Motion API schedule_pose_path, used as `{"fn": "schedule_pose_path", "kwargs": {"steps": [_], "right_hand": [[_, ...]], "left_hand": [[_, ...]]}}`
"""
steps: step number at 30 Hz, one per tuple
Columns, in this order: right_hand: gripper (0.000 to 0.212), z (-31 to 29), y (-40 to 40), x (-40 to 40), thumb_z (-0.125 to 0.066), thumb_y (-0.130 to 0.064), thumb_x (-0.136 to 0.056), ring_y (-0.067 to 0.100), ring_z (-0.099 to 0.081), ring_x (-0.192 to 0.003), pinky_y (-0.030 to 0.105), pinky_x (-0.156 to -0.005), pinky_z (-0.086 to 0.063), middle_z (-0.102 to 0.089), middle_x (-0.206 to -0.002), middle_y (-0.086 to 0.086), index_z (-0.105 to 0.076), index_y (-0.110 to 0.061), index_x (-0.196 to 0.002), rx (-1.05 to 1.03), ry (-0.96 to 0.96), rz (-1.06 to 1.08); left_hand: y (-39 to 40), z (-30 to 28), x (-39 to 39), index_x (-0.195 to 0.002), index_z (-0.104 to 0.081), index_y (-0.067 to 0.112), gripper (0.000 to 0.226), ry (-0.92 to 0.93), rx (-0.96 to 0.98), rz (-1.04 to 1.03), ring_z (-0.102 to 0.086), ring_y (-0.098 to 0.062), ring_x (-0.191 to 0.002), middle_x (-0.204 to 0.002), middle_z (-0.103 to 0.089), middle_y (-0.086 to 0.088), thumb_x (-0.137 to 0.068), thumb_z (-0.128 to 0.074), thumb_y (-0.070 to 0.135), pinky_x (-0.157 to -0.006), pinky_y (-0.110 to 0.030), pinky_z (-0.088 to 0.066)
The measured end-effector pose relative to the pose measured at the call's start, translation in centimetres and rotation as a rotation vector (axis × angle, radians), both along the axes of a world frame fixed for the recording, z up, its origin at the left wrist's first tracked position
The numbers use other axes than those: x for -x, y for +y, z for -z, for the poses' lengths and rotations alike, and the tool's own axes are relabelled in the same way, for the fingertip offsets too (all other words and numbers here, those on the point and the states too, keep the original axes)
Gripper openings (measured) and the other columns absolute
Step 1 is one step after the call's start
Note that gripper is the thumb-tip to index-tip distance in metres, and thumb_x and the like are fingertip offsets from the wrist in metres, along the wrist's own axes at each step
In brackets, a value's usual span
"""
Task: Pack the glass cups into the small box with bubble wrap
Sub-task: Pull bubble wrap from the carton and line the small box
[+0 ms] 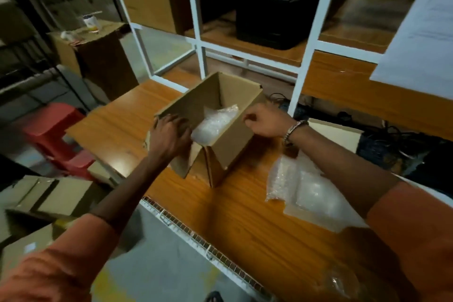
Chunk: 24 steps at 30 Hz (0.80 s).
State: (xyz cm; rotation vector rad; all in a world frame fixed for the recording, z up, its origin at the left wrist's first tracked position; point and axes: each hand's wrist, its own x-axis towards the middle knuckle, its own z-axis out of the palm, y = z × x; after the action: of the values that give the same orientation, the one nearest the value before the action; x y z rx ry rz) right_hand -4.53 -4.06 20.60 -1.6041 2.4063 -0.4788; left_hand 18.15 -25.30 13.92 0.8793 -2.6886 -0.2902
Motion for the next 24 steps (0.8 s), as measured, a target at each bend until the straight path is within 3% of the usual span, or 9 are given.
{"fn": "schedule_pose_path", "kwargs": {"steps": [2, 6, 8, 11, 13, 16, 18, 22, 24], "right_hand": [[0.02, -0.3, -3.4, -1.7, -0.061, -0.023, -0.1, 0.013, -0.067, -0.092, 0.026, -0.069, -0.049, -0.073, -0.102, -0.007, -0.08, -0.021, -0.108, 0.024, 0.039, 0.022], [0.029, 0.7, -9.7, -3.7, -0.071, -0.034, -0.092, 0.029, -0.068, -0.11, 0.035, -0.082, -0.052, -0.075, -0.117, 0.006, -0.078, -0.021, -0.117, -0.044, 0.242, 0.074], [0.048, 2.0, -12.1, -3.8, -0.079, -0.044, -0.087, 0.032, -0.066, -0.117, 0.036, -0.086, -0.052, -0.071, -0.127, 0.009, -0.072, -0.02, -0.128, -0.182, 0.235, 0.105], [0.086, 3.3, -14.4, -3.5, -0.088, -0.047, -0.08, 0.035, -0.059, -0.134, 0.044, -0.106, -0.053, -0.057, -0.151, 0.014, -0.053, -0.015, -0.152, -0.482, 0.246, 0.066], [0.093, 3.7, -15.4, -3.2, -0.087, -0.044, -0.083, 0.034, -0.053, -0.142, 0.047, -0.112, -0.05, -0.049, -0.161, 0.014, -0.042, -0.014, -0.16, -0.593, 0.335, 0.034], [0.081, 4.7, -16.3, -3.1, -0.079, -0.039, -0.092, 0.034, -0.052, -0.144, 0.052, -0.113, -0.049, -0.048, -0.162, 0.012, -0.042, -0.015, -0.159, -0.658, 0.387, 0.028], [0.062, 5.1, -16.3, -3.0, -0.074, -0.033, -0.095, 0.034, -0.058, -0.136, 0.052, -0.108, -0.053, -0.056, -0.153, 0.012, -0.053, -0.014, -0.151, -0.639, 0.422, 0.036], [0.008, 3.7, -15.6, -2.6, -0.07, -0.017, -0.093, 0.032, -0.071, -0.105, 0.038, -0.081, -0.057, -0.069, -0.1, 0.007, -0.074, -0.014, -0.1, -0.451, 0.362, 0.018], [0.012, 2.3, -14.8, -2.0, -0.075, -0.022, -0.089, 0.031, -0.072, -0.091, 0.036, -0.071, -0.053, -0.07, -0.086, 0.007, -0.07, -0.015, -0.081, -0.352, 0.235, 0.05]], "left_hand": [[-1.3, 1.3, -1.3, -0.129, -0.076, 0.018, 0.075, 0.015, -0.009, -0.029, -0.05, -0.029, -0.144, -0.143, -0.068, -0.011, -0.104, -0.024, 0.066, -0.123, -0.053, -0.029], [-1.2, 1.7, -1.3, -0.125, -0.077, 0.016, 0.07, 0.039, 0.048, 0.061, -0.057, -0.029, -0.136, -0.132, -0.074, -0.01, -0.11, -0.021, 0.056, -0.117, -0.043, -0.032], [-1.5, 1.9, -1.3, -0.129, -0.075, 0.018, 0.074, 0.026, 0.05, 0.062, -0.054, -0.029, -0.139, -0.136, -0.073, -0.008, -0.109, -0.017, 0.059, -0.12, -0.044, -0.031], [-2.1, 2.5, -1.7, -0.138, -0.069, 0.018, 0.079, 0.037, 0.026, 0.07, -0.047, -0.029, -0.147, -0.145, -0.067, -0.007, -0.108, -0.012, 0.064, -0.127, -0.05, -0.025], [-2.1, 2.7, -1.8, -0.143, -0.065, 0.019, 0.078, 0.051, 0.023, 0.092, -0.044, -0.029, -0.149, -0.148, -0.064, -0.006, -0.108, -0.011, 0.065, -0.127, -0.054, -0.024], [-2.5, 2.8, -1.7, -0.143, -0.065, 0.021, 0.074, 0.075, 0.04, 0.124, -0.047, -0.025, -0.145, -0.147, -0.065, -0.004, -0.109, -0.015, 0.064, -0.123, -0.054, -0.029], [-2.9, 2.7, -1.7, -0.141, -0.068, 0.021, 0.076, 0.085, 0.044, 0.135, -0.051, -0.023, -0.14, -0.143, -0.068, -0.003, -0.109, -0.016, 0.066, -0.12, -0.052, -0.034], [-3.1, 2.6, -1.7, -0.135, -0.071, 0.019, 0.078, 0.081, 0.059, 0.143, -0.055, -0.022, -0.133, -0.137, -0.071, -0.004, -0.108, -0.016, 0.067, -0.117, -0.049, -0.036], [-2.8, 2.4, -1.5, -0.136, -0.07, 0.016, 0.078, 0.089, 0.046, 0.119, -0.055, -0.024, -0.134, -0.138, -0.071, -0.007, -0.107, -0.02, 0.067, -0.118, -0.047, -0.035]]}}
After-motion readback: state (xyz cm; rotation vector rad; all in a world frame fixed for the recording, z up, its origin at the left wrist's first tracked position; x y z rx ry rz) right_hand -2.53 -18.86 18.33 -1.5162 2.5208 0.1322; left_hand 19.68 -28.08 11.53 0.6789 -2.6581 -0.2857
